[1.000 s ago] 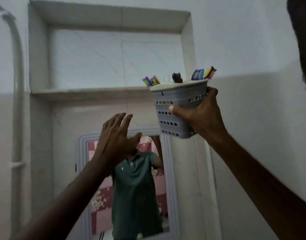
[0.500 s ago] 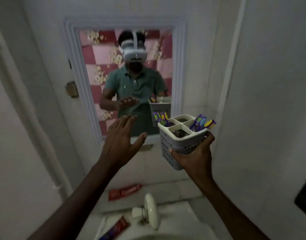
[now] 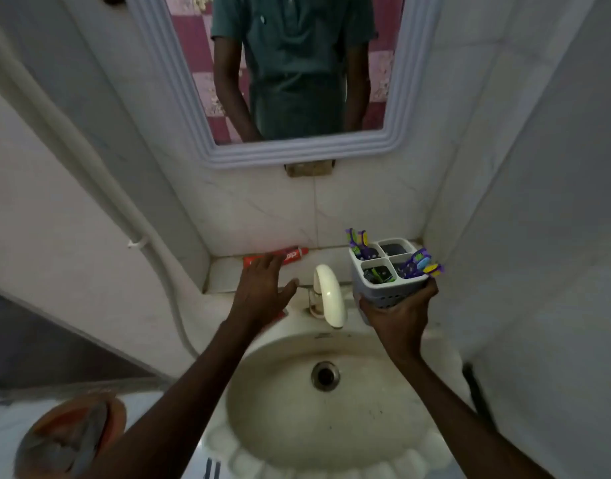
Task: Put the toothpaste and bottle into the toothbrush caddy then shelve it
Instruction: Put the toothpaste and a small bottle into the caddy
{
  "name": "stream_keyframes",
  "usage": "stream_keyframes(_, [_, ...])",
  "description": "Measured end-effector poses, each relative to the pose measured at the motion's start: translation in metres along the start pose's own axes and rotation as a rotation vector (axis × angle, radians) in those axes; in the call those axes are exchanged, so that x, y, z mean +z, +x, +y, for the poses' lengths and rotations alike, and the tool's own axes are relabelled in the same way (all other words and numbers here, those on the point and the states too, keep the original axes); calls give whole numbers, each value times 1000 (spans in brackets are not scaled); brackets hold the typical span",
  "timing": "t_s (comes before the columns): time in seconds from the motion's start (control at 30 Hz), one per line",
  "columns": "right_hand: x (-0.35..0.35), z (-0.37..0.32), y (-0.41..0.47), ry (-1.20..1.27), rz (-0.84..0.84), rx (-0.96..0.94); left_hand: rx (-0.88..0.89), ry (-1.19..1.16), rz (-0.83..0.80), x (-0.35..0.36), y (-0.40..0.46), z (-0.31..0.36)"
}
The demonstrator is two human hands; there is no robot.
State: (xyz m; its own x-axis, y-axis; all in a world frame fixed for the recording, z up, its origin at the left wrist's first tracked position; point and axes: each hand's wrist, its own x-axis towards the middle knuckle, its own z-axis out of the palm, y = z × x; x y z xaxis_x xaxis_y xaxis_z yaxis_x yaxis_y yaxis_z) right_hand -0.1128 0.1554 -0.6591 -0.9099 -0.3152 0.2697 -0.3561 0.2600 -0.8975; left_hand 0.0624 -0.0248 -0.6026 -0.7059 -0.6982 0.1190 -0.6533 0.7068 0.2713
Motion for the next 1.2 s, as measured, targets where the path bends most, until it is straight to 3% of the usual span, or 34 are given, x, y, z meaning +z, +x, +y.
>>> stream_keyframes(0.17, [11, 28, -24, -41, -37, 45, -100, 29, -124, 44, -23, -28])
stream_keyframes(0.5, [25, 49, -42, -85, -19, 68, -182, 246, -147, 82, -48, -58])
stream_keyframes(0.67, [26, 48, -44, -62, -14, 76, -290, -45, -101, 55, -47, -48])
stream_keyframes(0.8, [26, 47, -43, -48, -24, 92, -424, -608, 58, -2, -41, -14])
stream_keyframes(0.93, [26, 50, -42, -33, -39, 109, -166, -712, -20, -69, -18, 36])
stream_keyframes(1.1, [24, 44, -43, 28, -56, 122, 326, -204, -223, -104, 30, 93])
stream_keyframes(1.2, [22, 42, -43, 46, -65, 103, 453, 90, -336, -91, 49, 124])
